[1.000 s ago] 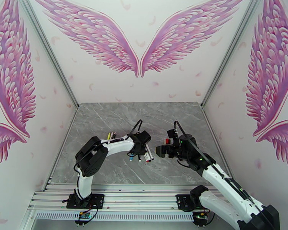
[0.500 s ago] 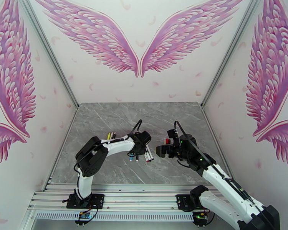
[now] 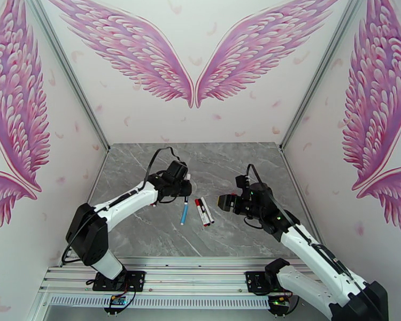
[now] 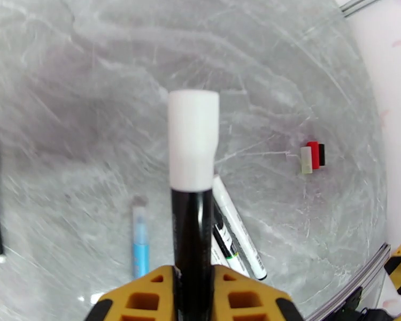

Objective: Open the pen caps

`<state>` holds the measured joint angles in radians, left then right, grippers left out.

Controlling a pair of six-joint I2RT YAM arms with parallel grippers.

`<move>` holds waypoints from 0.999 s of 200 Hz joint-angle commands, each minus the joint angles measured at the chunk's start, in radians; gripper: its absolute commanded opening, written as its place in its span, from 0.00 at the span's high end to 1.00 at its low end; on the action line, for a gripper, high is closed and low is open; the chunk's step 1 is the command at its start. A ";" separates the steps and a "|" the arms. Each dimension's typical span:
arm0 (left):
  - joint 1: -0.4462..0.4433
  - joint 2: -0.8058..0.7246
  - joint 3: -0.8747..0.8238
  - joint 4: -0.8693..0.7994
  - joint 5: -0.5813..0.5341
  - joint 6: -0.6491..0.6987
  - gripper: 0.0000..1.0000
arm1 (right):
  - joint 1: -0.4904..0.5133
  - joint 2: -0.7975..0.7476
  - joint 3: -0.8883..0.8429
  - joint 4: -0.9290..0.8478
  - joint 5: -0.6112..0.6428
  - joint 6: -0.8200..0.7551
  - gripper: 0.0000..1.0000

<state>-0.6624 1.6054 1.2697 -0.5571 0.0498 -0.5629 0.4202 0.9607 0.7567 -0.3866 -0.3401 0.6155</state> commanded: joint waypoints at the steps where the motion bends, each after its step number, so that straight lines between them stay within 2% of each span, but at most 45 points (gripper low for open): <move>1: -0.009 -0.115 -0.059 0.058 0.104 0.112 0.88 | 0.006 0.023 0.123 -0.051 -0.046 0.045 0.28; 32: -0.023 -0.206 -0.200 0.207 0.146 0.183 0.87 | 0.009 0.036 0.130 0.010 -0.150 0.069 0.35; 54: -0.022 -0.252 -0.271 0.272 0.171 0.203 0.87 | 0.009 0.032 0.139 -0.012 -0.109 0.073 0.38; 92: -0.043 -0.321 -0.334 0.331 0.223 0.239 0.86 | 0.035 0.043 0.116 0.041 -0.117 0.090 0.43; 137: -0.069 -0.353 -0.382 0.387 0.257 0.228 0.87 | 0.119 0.095 0.113 0.103 -0.025 0.103 0.40; 200: -0.105 -0.384 -0.437 0.445 0.246 0.216 0.87 | 0.167 0.217 0.181 0.170 -0.028 0.094 0.38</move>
<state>-0.7490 1.2583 0.8520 -0.1616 0.2916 -0.3447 0.5594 1.1400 0.8890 -0.2691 -0.3920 0.7071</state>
